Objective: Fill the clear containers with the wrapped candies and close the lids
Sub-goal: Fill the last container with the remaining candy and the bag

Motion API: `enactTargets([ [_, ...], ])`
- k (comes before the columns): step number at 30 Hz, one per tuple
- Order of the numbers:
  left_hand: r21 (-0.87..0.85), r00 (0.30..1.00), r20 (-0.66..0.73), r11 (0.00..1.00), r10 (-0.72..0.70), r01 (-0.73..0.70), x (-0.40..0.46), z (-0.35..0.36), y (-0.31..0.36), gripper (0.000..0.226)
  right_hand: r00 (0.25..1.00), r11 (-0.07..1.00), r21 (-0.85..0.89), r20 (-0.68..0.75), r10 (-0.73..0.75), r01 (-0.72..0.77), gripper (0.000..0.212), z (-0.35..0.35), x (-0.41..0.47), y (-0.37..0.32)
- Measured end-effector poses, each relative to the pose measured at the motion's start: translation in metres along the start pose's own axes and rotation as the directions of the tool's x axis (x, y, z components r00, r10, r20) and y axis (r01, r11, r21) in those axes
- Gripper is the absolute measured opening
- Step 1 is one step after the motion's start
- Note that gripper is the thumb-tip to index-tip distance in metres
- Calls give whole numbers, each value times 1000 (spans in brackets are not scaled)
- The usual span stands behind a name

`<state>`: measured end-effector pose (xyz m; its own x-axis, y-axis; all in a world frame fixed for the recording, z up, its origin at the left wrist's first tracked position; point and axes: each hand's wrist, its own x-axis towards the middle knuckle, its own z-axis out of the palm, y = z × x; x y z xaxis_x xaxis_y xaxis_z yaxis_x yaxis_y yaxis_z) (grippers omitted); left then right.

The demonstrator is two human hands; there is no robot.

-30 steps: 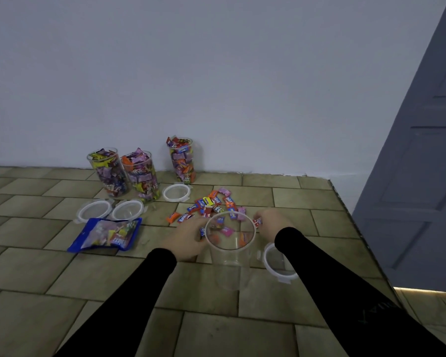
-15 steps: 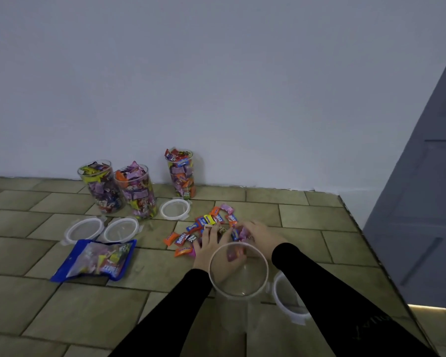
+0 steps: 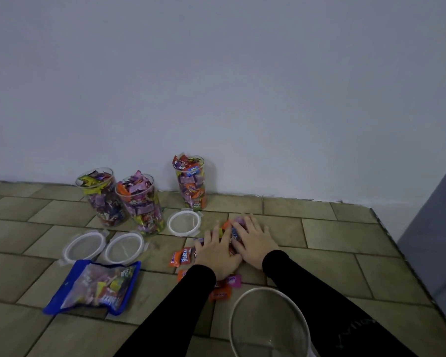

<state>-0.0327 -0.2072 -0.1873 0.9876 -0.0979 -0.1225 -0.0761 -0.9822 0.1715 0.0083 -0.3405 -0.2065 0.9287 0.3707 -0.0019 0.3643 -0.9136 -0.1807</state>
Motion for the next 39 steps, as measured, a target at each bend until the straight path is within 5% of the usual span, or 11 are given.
enactTargets([
  [4,-34,999,4,999,34,-34,9,2,-4,70,989,996,-28,-123,-87,84,72,2,2,0],
  [9,-63,991,-128,997,43,-51,10,7,0,89,976,996,67,-214,-44,60,56,4,4,-1],
  [14,-229,998,-67,973,-1,-15,10,-2,3,39,982,1000,13,-190,8,-6,39,0,-5,-4],
  [18,-330,998,-69,943,4,-27,1,-7,5,51,968,969,231,-209,142,-92,40,-10,-16,0],
  [24,-539,981,-181,841,-69,-41,-12,-21,8,38,923,865,487,-266,278,-120,33,-26,-34,-2],
  [30,-743,961,-218,668,-169,-51,-33,-40,16,34,811,585,809,-309,496,-50,41,-59,-43,-20],
  [33,-814,955,-222,576,-195,-72,-48,-55,19,39,765,295,955,-201,611,15,43,-85,-53,-27],
  [39,-894,928,-308,398,-208,-207,-79,-90,28,32,730,-43,988,-79,679,147,43,-131,-79,-39],
])
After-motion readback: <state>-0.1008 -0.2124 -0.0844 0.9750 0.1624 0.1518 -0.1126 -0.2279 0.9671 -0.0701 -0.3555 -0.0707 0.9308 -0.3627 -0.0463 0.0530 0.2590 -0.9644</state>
